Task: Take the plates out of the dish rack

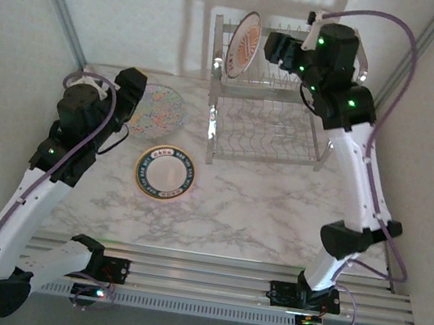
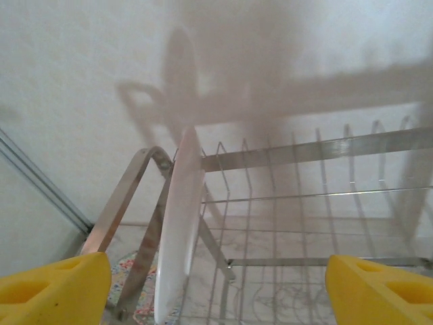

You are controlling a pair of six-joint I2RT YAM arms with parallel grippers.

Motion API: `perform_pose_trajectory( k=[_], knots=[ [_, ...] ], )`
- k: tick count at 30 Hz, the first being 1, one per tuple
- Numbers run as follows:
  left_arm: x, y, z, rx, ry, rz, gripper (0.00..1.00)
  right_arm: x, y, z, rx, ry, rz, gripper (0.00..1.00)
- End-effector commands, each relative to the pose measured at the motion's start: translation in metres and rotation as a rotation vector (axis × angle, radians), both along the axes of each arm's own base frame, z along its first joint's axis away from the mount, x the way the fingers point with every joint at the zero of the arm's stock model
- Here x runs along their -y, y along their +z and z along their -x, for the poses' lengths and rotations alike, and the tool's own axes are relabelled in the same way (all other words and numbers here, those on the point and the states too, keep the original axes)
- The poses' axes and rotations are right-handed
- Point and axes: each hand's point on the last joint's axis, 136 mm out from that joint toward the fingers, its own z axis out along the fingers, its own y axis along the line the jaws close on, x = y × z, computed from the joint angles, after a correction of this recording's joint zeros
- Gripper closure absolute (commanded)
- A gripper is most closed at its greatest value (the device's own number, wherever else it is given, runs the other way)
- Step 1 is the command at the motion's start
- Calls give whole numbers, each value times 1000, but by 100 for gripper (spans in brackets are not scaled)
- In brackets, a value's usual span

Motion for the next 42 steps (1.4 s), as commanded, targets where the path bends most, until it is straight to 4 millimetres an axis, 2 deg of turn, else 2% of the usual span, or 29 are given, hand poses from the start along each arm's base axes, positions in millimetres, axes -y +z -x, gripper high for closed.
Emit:
perform_pose_trajectory(
  k=[1, 12, 20, 27, 36, 42],
  knots=[
    [11, 46, 5, 148, -60, -10, 28, -19, 7, -14, 2, 51, -95, 19],
    [14, 63, 12, 205, -86, -25, 27, -48, -31, -48, -71, 52, -67, 23],
    [9, 93, 24, 315, -78, -12, 26, -64, -56, -62, -85, 56, -4, 44],
    [6, 106, 31, 365, -64, -10, 26, -73, -70, -67, -78, 35, 73, 61],
    [4, 113, 36, 390, -61, -6, 26, -84, -71, -67, -50, 17, 114, 82],
    [4, 113, 38, 391, -63, -2, 26, -80, -57, -60, -5, -39, 149, 96]
  ],
)
